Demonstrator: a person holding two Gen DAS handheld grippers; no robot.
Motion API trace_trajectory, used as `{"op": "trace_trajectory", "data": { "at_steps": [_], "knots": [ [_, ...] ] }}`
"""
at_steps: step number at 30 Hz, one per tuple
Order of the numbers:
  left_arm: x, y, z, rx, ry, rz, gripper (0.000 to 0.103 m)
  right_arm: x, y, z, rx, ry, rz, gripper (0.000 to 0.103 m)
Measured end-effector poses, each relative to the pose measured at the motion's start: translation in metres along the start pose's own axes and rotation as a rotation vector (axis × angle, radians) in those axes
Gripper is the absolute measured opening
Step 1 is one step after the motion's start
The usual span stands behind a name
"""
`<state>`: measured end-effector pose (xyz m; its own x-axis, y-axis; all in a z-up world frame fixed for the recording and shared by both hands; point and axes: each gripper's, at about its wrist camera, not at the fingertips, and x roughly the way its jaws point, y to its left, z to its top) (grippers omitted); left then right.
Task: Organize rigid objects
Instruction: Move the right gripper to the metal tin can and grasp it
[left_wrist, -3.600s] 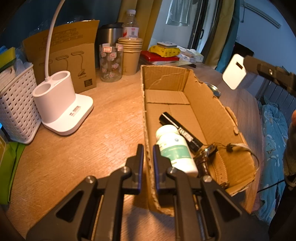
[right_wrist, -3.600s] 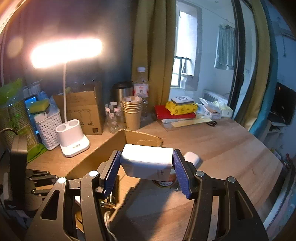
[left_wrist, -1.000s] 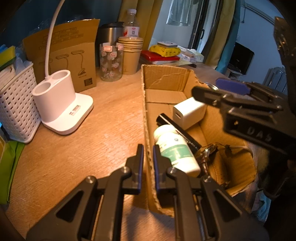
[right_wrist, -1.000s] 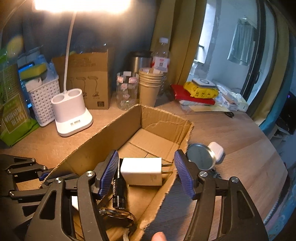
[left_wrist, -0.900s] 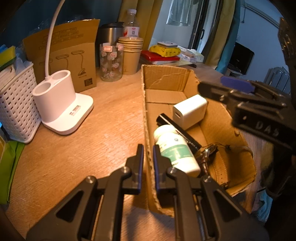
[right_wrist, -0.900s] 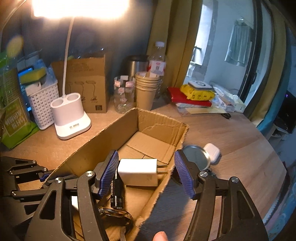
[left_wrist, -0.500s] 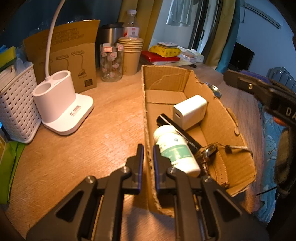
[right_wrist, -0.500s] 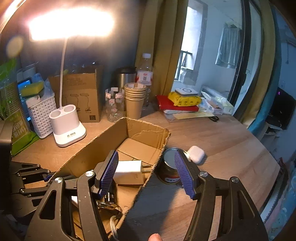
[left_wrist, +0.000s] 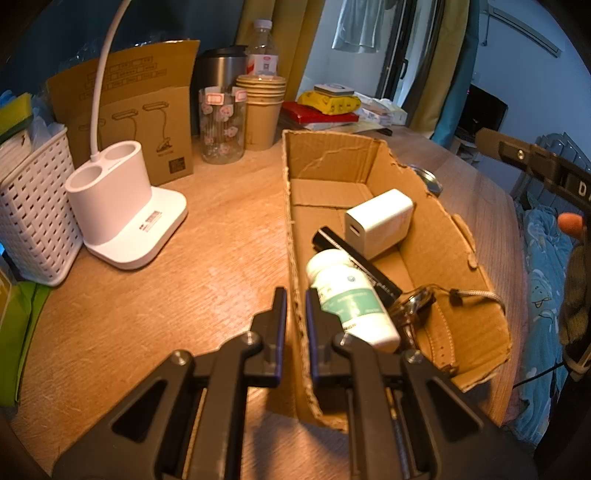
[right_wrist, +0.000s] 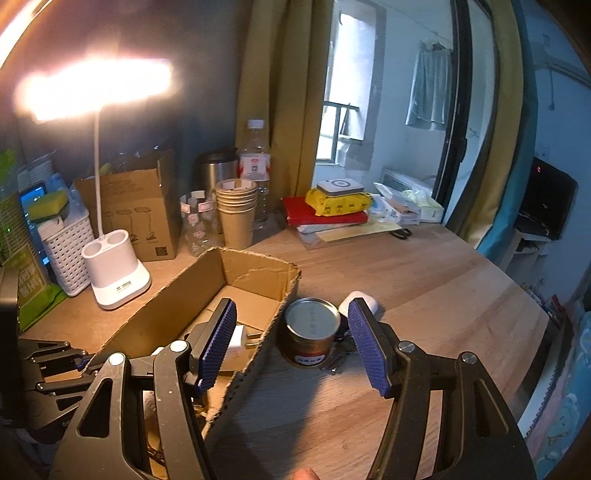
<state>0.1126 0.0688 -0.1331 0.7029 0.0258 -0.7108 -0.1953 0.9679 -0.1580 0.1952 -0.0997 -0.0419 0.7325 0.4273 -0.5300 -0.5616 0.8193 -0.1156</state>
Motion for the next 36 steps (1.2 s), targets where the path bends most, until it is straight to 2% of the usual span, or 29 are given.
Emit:
{"op": "trace_trajectory", "data": {
  "at_steps": [16,23,31,36],
  "knots": [
    [0.0,0.0,-0.001,0.0,0.0,0.0,0.01,0.01,-0.023,-0.004,0.035,0.003,-0.037,0.066],
    [-0.001,0.0,0.001,-0.001,0.0,-0.001,0.01,0.036,-0.029,-0.014,0.033,0.039,-0.034,0.066],
    [-0.001,0.0,0.001,-0.002,0.0,-0.002,0.01,0.069,-0.045,-0.022,0.115,0.087,0.066,0.066],
    [0.001,-0.001,0.001,-0.003,0.003,-0.008,0.01,0.086,-0.052,-0.02,0.153,0.105,0.089,0.066]
  ]
}}
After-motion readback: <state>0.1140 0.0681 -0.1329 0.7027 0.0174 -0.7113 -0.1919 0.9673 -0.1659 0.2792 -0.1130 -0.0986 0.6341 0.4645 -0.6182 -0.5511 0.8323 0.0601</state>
